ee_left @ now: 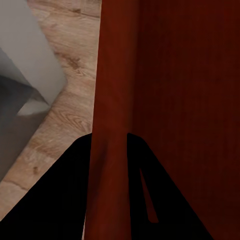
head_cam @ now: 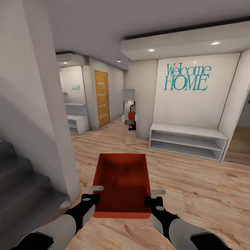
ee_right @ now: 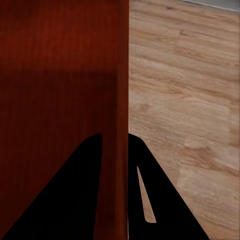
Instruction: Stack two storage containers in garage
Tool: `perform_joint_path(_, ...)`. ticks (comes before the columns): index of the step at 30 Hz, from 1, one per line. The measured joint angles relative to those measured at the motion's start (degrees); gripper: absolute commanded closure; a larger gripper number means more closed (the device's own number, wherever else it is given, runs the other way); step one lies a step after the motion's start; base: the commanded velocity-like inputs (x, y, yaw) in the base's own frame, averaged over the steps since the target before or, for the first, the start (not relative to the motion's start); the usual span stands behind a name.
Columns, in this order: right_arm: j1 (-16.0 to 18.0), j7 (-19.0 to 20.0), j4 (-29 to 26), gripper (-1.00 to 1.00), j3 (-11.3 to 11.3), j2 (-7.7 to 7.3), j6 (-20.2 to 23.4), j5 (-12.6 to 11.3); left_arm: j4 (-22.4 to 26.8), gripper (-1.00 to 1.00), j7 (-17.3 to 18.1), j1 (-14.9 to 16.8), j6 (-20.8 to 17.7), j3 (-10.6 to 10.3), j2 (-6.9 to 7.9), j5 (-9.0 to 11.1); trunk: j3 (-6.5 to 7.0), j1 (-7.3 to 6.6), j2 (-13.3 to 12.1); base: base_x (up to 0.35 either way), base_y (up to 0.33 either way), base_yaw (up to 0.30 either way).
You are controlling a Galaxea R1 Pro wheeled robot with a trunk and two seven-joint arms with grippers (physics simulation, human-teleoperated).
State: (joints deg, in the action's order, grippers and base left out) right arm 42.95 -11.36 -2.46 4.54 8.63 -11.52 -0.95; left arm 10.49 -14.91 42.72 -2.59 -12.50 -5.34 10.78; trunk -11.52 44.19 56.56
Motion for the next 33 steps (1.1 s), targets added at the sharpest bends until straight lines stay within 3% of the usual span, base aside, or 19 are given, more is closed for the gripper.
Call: perform_joint_path(33, 0.0, 0.0, -0.17, 1.0, 0.1, -0.04, -0.06, 0.04, 0.0, 1.0, -0.04, 0.0, 0.24, 0.06, -0.03, 0.01, 0.0, 0.0, 0.0, 0.324, 0.0, 0.0)
